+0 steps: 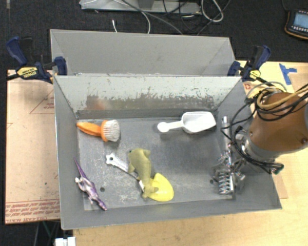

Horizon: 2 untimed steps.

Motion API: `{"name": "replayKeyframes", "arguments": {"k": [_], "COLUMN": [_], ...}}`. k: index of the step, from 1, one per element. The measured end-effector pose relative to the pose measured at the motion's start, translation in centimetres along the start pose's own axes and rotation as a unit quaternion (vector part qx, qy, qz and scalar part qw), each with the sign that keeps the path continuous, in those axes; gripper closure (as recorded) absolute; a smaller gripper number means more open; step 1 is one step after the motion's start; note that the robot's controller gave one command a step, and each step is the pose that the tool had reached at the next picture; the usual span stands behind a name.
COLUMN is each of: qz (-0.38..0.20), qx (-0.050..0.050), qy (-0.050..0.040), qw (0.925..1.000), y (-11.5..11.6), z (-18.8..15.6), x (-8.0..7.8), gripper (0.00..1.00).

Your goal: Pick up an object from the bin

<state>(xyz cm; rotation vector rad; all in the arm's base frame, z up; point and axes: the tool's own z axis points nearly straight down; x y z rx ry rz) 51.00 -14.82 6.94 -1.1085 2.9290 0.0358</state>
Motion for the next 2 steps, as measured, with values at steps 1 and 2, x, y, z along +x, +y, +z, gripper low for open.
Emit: {"name": "replayKeyframes", "arguments": {"k": [1,2], "qz": [0.0,0.001], "qx": [0.0,-0.004], "qy": [0.0002,0.0022], "qw": [1.0,1.0], "y": [0.0,0.3], "z": [0.0,-4.3], "x": [0.0,0.0], "gripper": [1.0,1.0]}}
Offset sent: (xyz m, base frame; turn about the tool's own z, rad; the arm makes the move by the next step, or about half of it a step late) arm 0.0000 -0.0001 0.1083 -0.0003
